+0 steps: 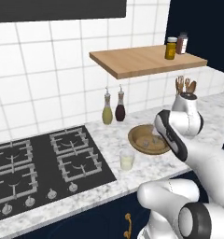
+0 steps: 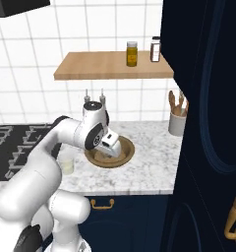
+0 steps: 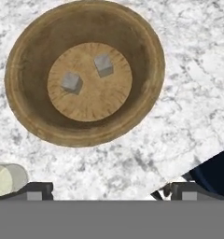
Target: Grab a lemon wedge from the fridge and one ice cube from the ice bowl, and put them in the glass of lemonade.
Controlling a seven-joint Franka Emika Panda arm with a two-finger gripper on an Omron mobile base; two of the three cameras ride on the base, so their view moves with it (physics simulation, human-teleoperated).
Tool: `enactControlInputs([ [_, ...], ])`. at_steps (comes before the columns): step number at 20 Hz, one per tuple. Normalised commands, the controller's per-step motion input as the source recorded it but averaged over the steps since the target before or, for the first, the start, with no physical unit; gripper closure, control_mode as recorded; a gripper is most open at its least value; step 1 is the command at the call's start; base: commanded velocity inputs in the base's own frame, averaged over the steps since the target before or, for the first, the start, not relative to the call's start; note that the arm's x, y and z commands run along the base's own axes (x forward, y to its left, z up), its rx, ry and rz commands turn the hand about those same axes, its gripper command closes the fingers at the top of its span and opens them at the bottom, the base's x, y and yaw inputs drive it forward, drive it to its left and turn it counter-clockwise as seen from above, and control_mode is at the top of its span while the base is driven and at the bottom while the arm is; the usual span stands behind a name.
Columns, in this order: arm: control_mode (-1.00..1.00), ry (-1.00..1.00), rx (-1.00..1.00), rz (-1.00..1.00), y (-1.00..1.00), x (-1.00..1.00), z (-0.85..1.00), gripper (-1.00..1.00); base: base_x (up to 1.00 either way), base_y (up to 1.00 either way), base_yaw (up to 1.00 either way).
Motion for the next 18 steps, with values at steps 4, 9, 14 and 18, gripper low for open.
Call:
enactControlInputs([
  [4, -1.00, 0.13, 0.00, 0.00, 0.09, 0.34, -0.19, -1.00, 0.00, 0.00, 0.00],
  [9, -1.00, 0.06, -0.01, 0.00, 0.01, 0.42, -0.34, -1.00, 0.00, 0.00, 0.00],
  [14, -1.00, 0.00, -0.02, 0.00, 0.00, 0.60, -0.43, -1.00, 0.00, 0.00, 0.00],
  [18, -1.00, 0.00, -0.01, 0.00, -0.01, 0.60, -0.46, -1.00, 0.00, 0.00, 0.00],
])
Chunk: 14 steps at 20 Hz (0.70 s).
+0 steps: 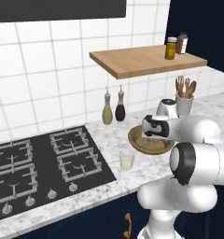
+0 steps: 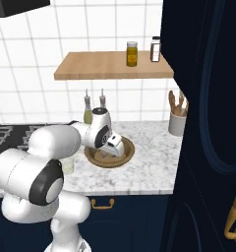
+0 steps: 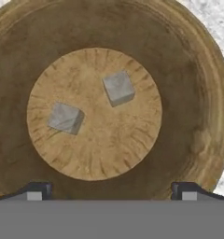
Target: Grab a lemon wedge from the fridge and one ice cube from the ice bowl, and put them in the glass of lemonade.
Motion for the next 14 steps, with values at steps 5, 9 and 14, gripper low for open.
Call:
enactControlInputs([
  [5, -1.00, 0.00, 0.00, 0.00, -0.09, 0.54, -0.34, -1.00, 0.00, 0.00, 0.00],
  [9, -1.00, 0.00, 0.00, 0.00, -0.06, 0.44, -0.28, -1.00, 0.00, 0.00, 0.00],
  [14, -1.00, 0.00, 0.00, 0.00, -0.06, 0.36, -0.27, -1.00, 0.00, 0.00, 0.00],
])
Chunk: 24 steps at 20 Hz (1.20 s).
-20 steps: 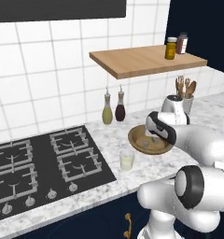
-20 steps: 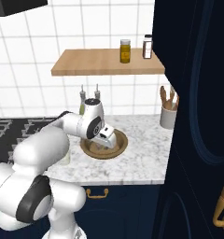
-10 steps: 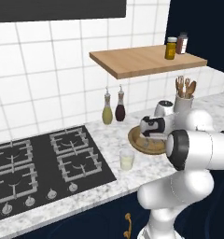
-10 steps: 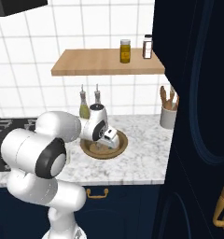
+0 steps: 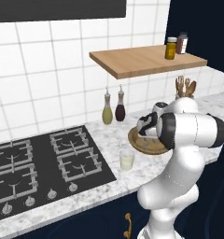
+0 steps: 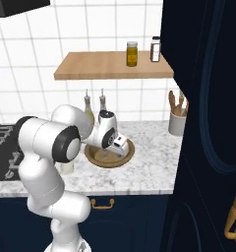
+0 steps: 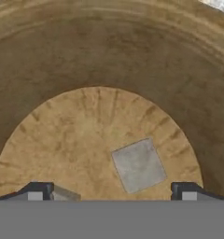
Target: Grab a lemon wedge from the fridge and one ice cube from the ice bowl, and put them in the glass of lemonade.
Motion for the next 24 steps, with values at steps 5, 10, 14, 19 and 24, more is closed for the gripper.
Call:
enactControlInputs([
  [5, -1.00, 0.00, 0.00, 0.00, -0.12, 0.33, -0.29, -1.00, 0.00, 0.00, 0.00],
  [10, -1.00, 0.00, -0.01, 0.00, -0.02, -0.06, -0.26, -1.00, 0.00, 0.00, 0.00],
  [14, -1.00, -0.05, -0.01, 0.00, 0.01, -0.44, -0.02, -1.00, 0.00, 0.00, 0.00],
  [19, -1.00, -0.06, 0.00, -0.05, 0.00, -0.24, 0.07, -1.00, 0.00, 0.00, 0.00],
  [24, -1.00, 0.00, 0.00, -0.07, 0.00, 0.00, 0.13, -1.00, 0.00, 0.00, 0.00],
])
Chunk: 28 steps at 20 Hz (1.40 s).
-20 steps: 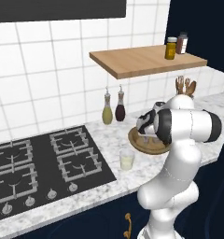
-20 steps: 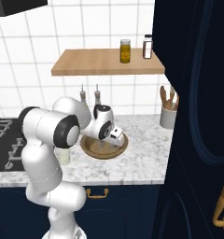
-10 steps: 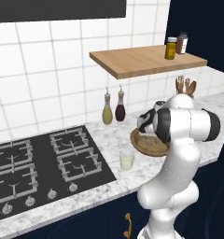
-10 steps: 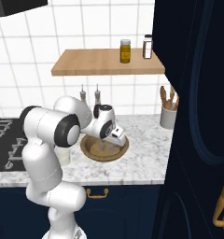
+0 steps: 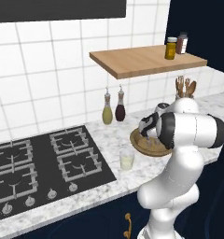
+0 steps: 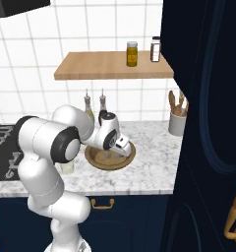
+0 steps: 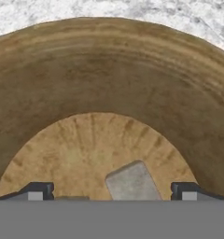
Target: Grab a lemon wedge from the fridge and one ice cube from the ice bowl, and put them in the glass of lemonade.
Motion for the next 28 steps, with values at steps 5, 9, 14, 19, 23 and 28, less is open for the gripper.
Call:
enactControlInputs([
  [5, -1.00, 0.04, 0.00, -0.08, 0.04, 0.00, 0.04, -1.00, 0.00, 0.00, 0.00],
  [9, -1.00, 0.09, 0.00, -0.14, 0.24, 0.00, 0.05, -1.00, 0.00, 0.00, 0.00],
  [14, -1.00, 0.05, 0.00, -0.17, 0.02, -0.02, 0.00, -1.00, 0.00, 0.00, 0.00],
  [19, -1.00, 0.03, 0.00, -0.15, -0.25, 0.00, -0.17, -1.00, 0.00, 0.00, 0.00],
  [23, -1.00, 0.01, -0.02, -0.12, -0.07, 0.03, -0.31, -1.00, 0.00, 0.00, 0.00],
  [28, -1.00, 0.03, -0.01, -0.14, 0.06, 0.00, -0.15, 1.00, 0.00, 0.00, 0.00],
])
